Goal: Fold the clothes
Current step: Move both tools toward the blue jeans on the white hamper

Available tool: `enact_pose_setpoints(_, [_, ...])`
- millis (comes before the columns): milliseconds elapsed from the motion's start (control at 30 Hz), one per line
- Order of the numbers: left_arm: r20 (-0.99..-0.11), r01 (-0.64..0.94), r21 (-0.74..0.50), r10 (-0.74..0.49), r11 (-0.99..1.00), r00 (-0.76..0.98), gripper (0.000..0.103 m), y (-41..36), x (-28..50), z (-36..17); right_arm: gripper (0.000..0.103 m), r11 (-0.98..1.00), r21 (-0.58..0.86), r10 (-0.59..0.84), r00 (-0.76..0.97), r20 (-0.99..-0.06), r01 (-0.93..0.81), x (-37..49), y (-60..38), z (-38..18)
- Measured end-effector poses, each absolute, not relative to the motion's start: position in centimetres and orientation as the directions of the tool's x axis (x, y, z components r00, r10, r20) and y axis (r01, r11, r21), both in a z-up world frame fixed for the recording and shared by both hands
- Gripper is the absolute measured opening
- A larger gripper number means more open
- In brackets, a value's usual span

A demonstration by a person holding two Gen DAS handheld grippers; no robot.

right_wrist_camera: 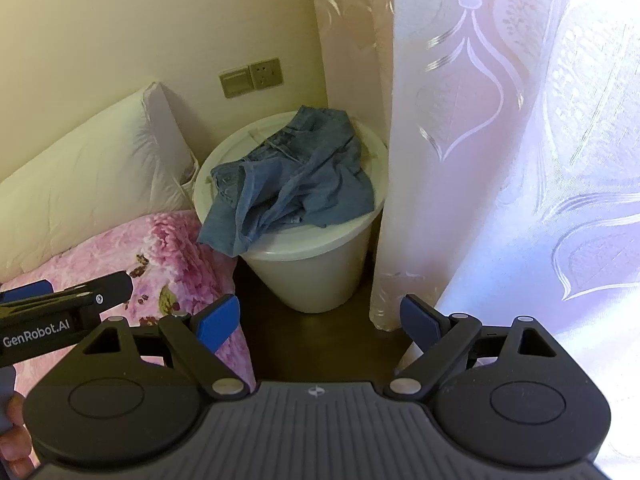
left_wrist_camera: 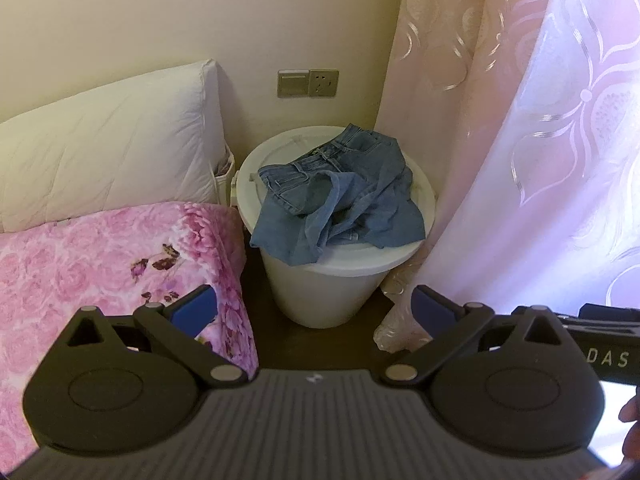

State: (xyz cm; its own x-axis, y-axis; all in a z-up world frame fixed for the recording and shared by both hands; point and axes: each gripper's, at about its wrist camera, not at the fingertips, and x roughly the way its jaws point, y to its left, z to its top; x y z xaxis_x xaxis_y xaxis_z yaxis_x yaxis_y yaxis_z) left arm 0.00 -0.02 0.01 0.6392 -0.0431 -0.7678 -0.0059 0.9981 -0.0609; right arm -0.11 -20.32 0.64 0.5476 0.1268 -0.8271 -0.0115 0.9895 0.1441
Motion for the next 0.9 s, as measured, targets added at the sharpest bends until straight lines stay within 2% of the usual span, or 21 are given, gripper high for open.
enact_pose_setpoints(900, [-0.773, -0.012, -0.081, -0.055, 0.997, 0.632, 0.102, 1.3, 0.3, -0.6, 0.09, 0.993, 0.116, 0.096, 0.537, -0.838, 0.003, 0.5, -18.7, 0.0])
